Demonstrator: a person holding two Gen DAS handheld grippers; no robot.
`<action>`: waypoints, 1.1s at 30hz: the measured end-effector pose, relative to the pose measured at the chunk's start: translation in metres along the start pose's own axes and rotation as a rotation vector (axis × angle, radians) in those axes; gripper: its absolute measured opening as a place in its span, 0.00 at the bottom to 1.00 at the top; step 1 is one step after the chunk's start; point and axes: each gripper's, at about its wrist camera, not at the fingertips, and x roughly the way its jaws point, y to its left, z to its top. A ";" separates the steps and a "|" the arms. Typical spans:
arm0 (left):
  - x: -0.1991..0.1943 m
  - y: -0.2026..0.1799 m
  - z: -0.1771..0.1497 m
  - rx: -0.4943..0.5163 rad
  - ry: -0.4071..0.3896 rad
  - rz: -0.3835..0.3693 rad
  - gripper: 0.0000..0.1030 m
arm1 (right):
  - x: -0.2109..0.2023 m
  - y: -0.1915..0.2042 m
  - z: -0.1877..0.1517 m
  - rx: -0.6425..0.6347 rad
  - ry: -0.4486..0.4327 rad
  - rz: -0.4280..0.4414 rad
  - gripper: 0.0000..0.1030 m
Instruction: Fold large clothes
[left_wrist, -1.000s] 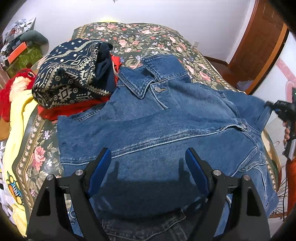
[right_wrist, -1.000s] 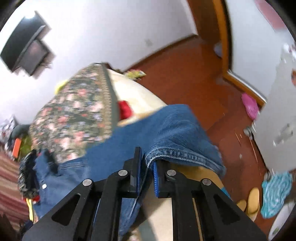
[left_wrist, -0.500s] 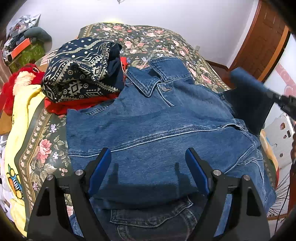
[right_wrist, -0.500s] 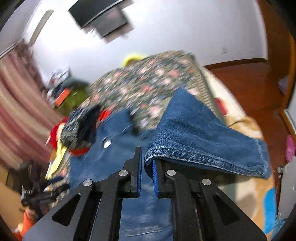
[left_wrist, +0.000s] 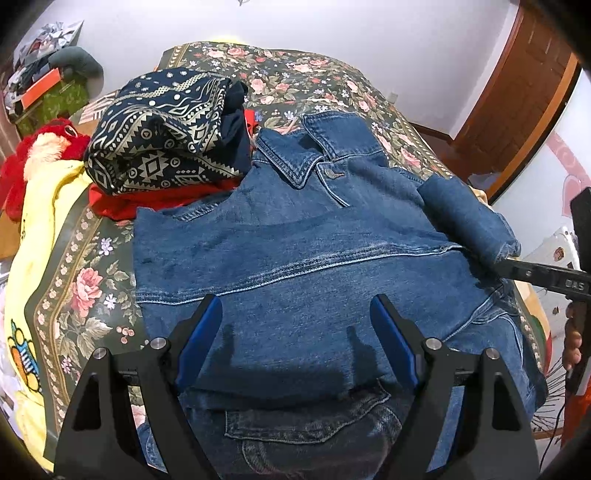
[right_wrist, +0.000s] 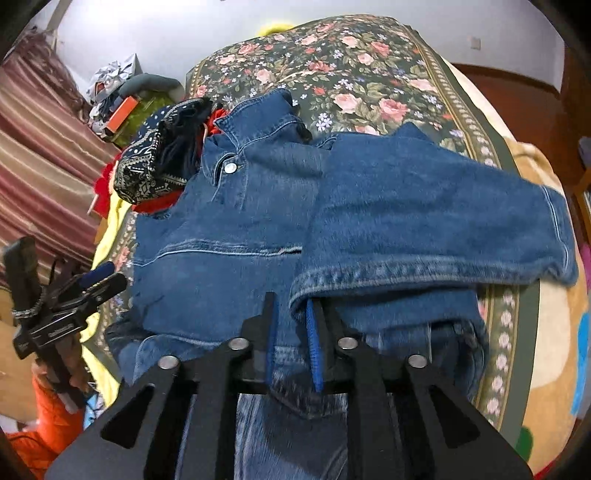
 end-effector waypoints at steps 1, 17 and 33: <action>0.001 0.000 0.000 -0.003 0.002 -0.003 0.79 | -0.005 -0.001 -0.001 0.001 -0.011 -0.007 0.28; 0.007 -0.011 0.006 0.013 0.009 -0.003 0.79 | -0.058 -0.115 -0.007 0.448 -0.224 -0.082 0.53; 0.018 -0.018 0.008 0.033 0.034 0.024 0.79 | -0.014 -0.169 -0.002 0.630 -0.200 -0.074 0.53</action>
